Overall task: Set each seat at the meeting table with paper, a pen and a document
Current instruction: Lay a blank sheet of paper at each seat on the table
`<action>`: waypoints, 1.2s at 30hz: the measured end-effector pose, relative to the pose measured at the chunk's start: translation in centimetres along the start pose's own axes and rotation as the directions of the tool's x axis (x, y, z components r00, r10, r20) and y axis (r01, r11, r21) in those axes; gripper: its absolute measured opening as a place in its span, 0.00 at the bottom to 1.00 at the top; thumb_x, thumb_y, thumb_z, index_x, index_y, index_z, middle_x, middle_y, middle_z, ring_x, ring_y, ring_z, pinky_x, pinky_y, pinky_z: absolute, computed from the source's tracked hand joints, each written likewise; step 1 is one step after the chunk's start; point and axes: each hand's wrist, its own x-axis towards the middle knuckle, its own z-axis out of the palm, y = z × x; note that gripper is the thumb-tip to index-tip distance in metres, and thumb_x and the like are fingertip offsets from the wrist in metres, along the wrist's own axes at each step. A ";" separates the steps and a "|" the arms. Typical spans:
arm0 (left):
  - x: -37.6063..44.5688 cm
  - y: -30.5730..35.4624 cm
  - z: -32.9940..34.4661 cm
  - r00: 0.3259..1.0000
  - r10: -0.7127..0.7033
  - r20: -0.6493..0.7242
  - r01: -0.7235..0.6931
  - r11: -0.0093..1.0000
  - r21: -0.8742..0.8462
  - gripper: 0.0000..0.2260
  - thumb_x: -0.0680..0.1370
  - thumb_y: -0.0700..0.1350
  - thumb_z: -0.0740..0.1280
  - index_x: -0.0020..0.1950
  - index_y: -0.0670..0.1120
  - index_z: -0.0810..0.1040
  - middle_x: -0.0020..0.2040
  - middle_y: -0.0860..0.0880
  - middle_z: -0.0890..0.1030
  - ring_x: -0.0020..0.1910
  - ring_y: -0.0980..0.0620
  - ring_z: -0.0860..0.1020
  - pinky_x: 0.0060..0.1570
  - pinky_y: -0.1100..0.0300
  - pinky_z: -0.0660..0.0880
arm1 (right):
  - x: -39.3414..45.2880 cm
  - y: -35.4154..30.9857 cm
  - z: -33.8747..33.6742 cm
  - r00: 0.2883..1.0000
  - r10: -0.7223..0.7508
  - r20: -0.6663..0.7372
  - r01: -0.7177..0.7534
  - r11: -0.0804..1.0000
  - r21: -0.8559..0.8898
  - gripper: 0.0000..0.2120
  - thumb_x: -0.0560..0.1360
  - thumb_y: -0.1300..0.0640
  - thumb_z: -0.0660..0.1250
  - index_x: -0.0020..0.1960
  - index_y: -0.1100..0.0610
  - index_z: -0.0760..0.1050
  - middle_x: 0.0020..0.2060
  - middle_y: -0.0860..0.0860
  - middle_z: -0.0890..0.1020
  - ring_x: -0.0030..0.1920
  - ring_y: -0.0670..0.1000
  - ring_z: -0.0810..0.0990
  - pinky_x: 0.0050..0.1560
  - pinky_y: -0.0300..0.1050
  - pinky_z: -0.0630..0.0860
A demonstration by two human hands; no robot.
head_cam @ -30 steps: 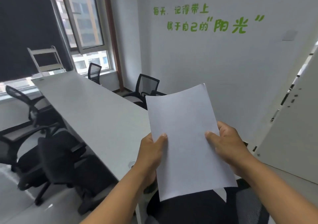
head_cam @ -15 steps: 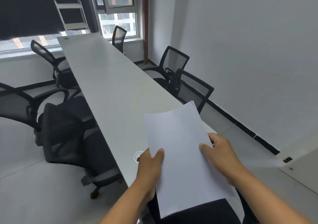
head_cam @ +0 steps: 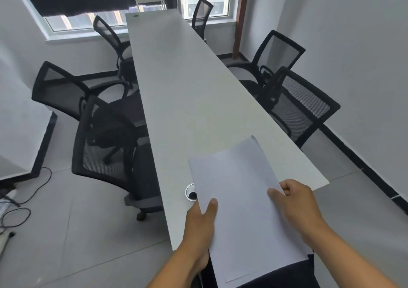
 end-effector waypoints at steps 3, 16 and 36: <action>1.6 -1.1 1.2 0.999 -0.024 -0.035 0.022 0.999 -0.049 0.12 0.90 0.49 0.62 0.70 0.53 0.81 0.59 0.49 0.89 0.57 0.44 0.89 0.62 0.39 0.84 | 2.8 1.5 -0.1 0.999 0.011 0.045 -0.011 1.000 0.010 0.17 0.80 0.57 0.72 0.38 0.54 0.66 0.34 0.52 0.67 0.35 0.51 0.64 0.39 0.46 0.61; 5.3 -2.7 -0.1 0.994 -0.031 -0.101 0.014 0.987 -0.160 0.13 0.90 0.52 0.62 0.70 0.52 0.82 0.60 0.47 0.89 0.58 0.42 0.89 0.64 0.37 0.82 | 12.9 5.1 1.0 0.994 -0.055 -0.098 0.025 0.957 -0.288 0.14 0.82 0.59 0.60 0.38 0.58 0.64 0.33 0.54 0.72 0.35 0.56 0.68 0.37 0.50 0.63; 4.0 -0.9 -4.4 0.987 0.046 -0.152 -0.079 0.973 -0.217 0.14 0.89 0.51 0.62 0.71 0.49 0.81 0.62 0.45 0.89 0.59 0.39 0.88 0.65 0.35 0.81 | 14.9 4.9 4.9 0.964 -0.218 -0.152 0.080 0.783 -0.617 0.12 0.85 0.53 0.62 0.60 0.62 0.76 0.57 0.61 0.77 0.59 0.65 0.75 0.58 0.61 0.71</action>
